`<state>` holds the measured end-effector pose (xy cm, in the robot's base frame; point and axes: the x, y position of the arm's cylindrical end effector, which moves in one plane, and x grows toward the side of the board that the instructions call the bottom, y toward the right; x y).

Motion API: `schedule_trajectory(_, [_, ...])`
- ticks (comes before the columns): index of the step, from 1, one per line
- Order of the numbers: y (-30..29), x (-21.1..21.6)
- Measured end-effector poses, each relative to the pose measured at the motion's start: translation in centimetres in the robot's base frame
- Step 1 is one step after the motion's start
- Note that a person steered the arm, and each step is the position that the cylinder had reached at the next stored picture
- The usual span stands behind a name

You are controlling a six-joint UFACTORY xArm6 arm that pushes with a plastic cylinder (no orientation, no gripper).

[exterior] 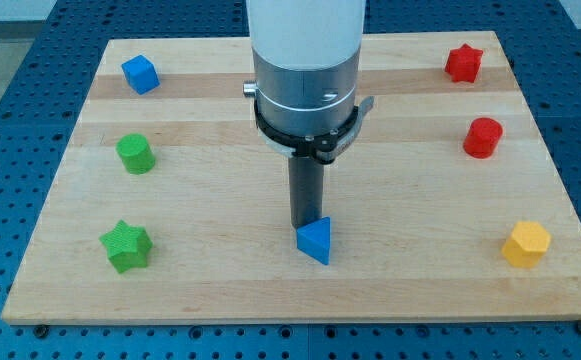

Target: Move blue triangle at the bottom center

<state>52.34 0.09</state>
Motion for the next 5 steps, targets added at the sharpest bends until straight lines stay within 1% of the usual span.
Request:
schedule_trajectory(1, [1.0,-2.5])
schedule_trajectory(2, [7.0,-3.0])
schedule_trajectory(4, [7.9,2.3])
schedule_trajectory(5, [6.6,2.5])
